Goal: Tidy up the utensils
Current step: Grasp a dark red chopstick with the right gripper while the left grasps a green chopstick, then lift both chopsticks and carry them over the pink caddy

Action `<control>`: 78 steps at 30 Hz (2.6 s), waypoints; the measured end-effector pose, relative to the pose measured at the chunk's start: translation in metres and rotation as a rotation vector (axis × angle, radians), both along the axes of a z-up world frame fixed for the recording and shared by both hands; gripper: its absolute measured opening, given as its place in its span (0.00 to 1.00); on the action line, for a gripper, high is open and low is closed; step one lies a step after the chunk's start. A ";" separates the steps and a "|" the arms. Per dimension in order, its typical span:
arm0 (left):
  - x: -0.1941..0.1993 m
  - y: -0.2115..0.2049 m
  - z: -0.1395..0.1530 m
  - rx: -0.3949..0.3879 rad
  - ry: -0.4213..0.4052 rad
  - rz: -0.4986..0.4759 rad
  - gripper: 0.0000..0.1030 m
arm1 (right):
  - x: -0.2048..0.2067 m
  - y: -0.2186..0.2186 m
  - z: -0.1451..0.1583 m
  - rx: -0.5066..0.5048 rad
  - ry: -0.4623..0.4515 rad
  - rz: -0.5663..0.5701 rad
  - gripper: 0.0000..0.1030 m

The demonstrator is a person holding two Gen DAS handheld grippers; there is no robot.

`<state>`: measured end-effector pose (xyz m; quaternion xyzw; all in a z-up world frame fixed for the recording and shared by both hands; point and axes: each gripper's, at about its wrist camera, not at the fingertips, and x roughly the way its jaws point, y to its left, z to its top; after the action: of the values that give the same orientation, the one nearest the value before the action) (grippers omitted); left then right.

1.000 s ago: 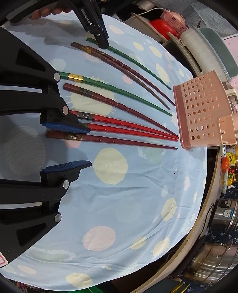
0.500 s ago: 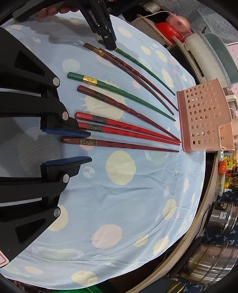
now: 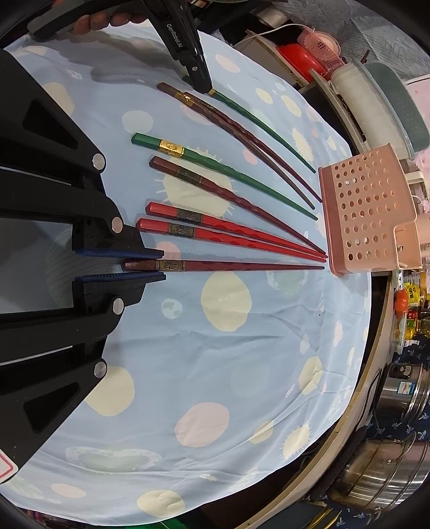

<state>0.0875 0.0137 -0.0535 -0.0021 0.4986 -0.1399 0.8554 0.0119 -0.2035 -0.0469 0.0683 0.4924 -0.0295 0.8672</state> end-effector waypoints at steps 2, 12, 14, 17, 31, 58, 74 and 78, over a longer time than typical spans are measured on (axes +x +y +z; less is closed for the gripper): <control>-0.001 0.001 0.002 -0.011 0.006 0.001 0.07 | -0.001 -0.001 0.001 0.011 -0.001 -0.003 0.07; -0.013 0.012 0.023 -0.043 -0.003 0.015 0.07 | -0.014 -0.011 0.027 0.040 -0.051 -0.023 0.07; -0.016 0.015 0.033 -0.048 -0.017 0.019 0.07 | -0.018 -0.013 0.038 0.045 -0.074 -0.027 0.07; -0.019 0.020 0.048 -0.063 -0.040 0.027 0.07 | -0.023 -0.017 0.054 0.054 -0.110 -0.032 0.07; -0.011 0.033 0.137 -0.123 -0.181 0.049 0.07 | -0.015 -0.036 0.146 0.079 -0.312 -0.046 0.07; 0.101 -0.005 0.306 -0.111 -0.530 0.027 0.07 | 0.106 -0.057 0.274 0.044 -0.579 -0.005 0.07; 0.189 -0.049 0.313 -0.101 -0.545 0.016 0.07 | 0.209 -0.045 0.247 0.088 -0.504 0.023 0.07; 0.206 -0.056 0.274 -0.076 -0.474 0.017 0.07 | 0.220 -0.044 0.221 0.104 -0.450 0.022 0.07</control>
<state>0.2932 -0.0418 0.2206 -0.0055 0.2782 -0.1479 0.9491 0.2323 -0.2474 0.1741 0.1123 0.2883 0.0213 0.9507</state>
